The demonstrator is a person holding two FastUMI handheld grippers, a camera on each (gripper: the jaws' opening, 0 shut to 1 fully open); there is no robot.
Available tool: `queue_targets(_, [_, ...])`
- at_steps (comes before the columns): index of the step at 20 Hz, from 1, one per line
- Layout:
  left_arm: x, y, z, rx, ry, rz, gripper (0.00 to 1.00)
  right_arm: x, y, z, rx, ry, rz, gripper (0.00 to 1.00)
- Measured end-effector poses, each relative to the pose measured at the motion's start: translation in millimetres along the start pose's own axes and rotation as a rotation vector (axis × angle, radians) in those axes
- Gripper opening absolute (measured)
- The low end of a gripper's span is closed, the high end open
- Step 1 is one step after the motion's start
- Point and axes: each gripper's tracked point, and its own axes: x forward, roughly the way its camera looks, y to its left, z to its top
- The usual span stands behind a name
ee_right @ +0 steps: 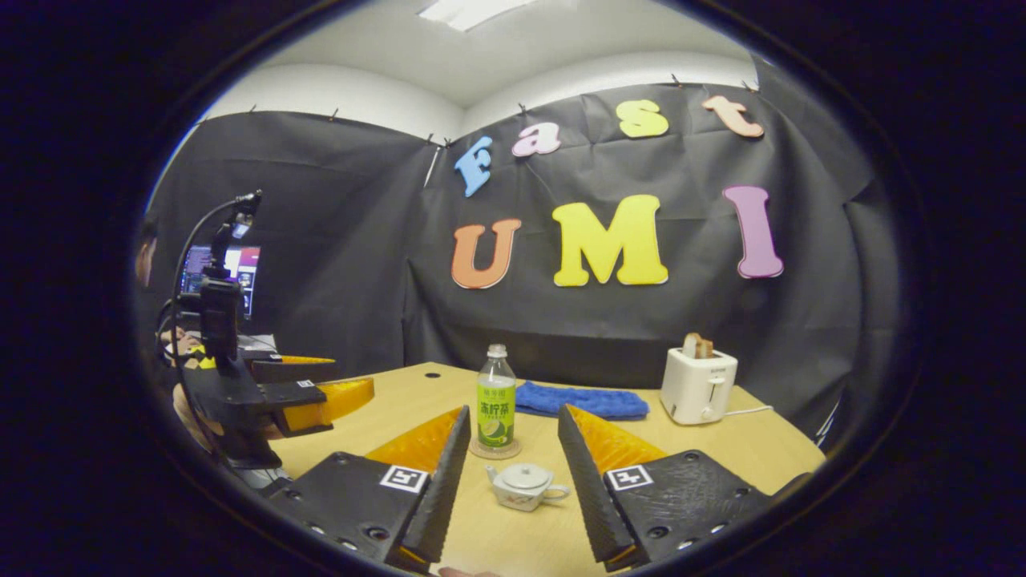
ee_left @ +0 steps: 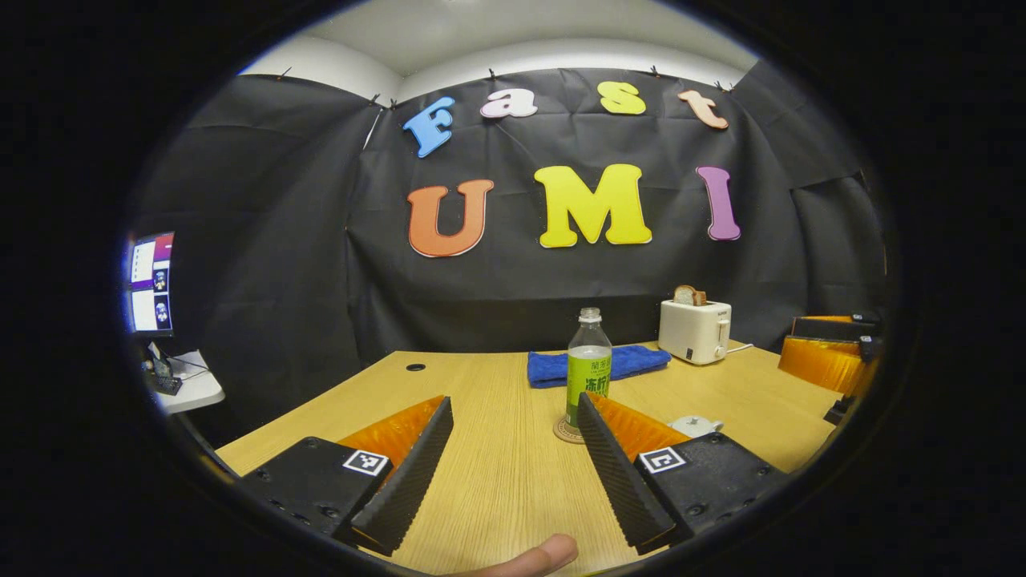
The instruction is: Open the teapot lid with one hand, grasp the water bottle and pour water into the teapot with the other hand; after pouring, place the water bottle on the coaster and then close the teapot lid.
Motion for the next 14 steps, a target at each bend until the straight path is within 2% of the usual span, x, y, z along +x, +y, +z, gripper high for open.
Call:
queue_targets(3, [0, -10, 0, 0.006, -0.014, -0.024, 0.98, -13, -6, 10, -0.011, -0.025, -0.031, 0.97])
queue_targets(9, [-7, -18, 11, 0.002, -0.040, -0.059, 0.97, -26, -38, -1, 0.039, -0.003, -0.123, 0.95])
queue_targets(14, [-8, -10, 16, 0.011, -0.058, -0.043, 0.97, -26, -72, -7, 0.127, 0.020, -0.211, 0.96])
